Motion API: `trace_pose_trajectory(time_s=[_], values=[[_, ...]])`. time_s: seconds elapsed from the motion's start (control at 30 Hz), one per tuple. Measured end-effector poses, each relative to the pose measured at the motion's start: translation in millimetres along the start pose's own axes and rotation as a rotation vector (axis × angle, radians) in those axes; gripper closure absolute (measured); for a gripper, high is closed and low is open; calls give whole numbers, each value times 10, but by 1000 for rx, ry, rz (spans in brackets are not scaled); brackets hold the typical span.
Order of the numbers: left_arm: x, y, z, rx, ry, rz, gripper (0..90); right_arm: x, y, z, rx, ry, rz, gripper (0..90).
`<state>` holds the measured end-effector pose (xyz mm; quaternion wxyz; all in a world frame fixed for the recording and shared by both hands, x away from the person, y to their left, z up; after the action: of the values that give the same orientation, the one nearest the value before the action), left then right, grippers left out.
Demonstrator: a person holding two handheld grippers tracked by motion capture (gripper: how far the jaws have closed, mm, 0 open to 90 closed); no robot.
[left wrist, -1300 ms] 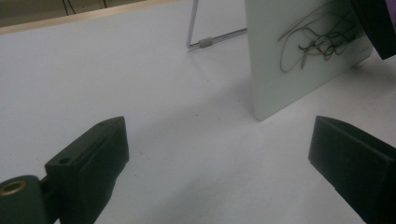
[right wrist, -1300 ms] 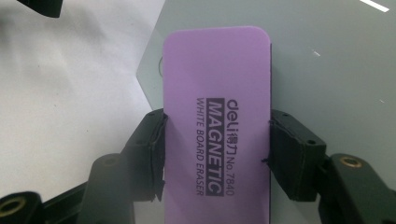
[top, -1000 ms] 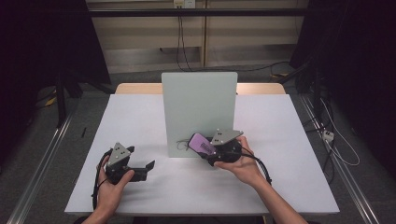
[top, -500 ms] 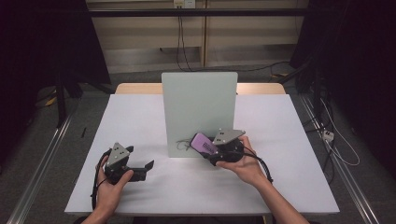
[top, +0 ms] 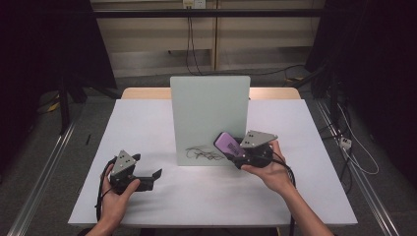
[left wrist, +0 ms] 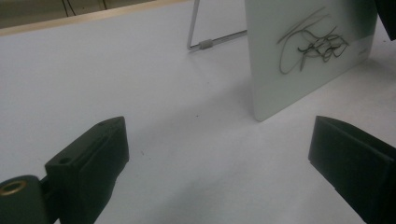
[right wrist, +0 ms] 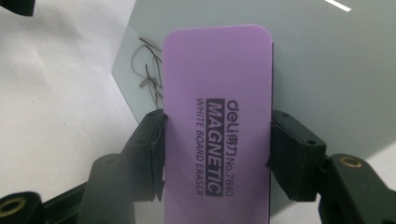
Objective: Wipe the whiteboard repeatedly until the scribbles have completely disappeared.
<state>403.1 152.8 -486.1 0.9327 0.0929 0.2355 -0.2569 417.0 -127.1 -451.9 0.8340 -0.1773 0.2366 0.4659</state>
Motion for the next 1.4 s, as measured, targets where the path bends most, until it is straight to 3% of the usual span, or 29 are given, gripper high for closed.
trace_pose_trajectory(time_s=[0.43,1.4], values=[[18,-40,-7,5,8,-11,51,148,119,-130,-15,20,26,417],[26,-41,3,12,5,-7,51,582,355,123,-64,41,106,417]])
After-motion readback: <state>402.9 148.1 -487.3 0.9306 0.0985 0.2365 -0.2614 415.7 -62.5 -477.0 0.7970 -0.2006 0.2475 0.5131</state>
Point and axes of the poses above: each handheld gripper's, and its own axes: x roughly forward along the jaws, z roughly out of its top, y roughly to its left, the point moved 10 cm from there along x, roughly forward along the jaws, and after that the axes turned 10 degrees about z, right-handed, at the moved point
